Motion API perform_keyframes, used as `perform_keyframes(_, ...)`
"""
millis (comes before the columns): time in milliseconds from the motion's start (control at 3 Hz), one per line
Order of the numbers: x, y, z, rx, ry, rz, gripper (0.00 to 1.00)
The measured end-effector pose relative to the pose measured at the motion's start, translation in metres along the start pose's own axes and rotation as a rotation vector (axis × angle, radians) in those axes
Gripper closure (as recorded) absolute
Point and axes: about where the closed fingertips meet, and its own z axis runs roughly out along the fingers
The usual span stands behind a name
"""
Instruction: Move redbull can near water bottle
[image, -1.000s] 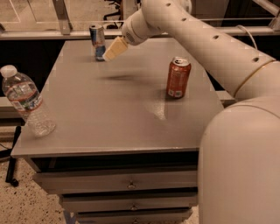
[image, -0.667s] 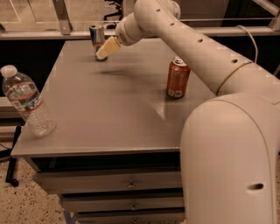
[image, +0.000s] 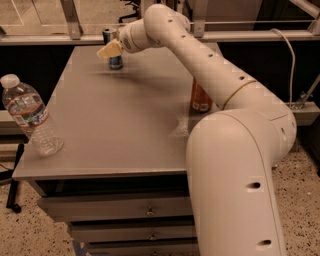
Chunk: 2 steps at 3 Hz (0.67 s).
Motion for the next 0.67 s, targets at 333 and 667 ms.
perform_keyframes(333,-0.002,0.004,0.005,-0.024,-0.034,0.027,0.48)
perform_keyframes(667,-0.008,0.01,-0.011,-0.043,-0.084,0.033,0.71)
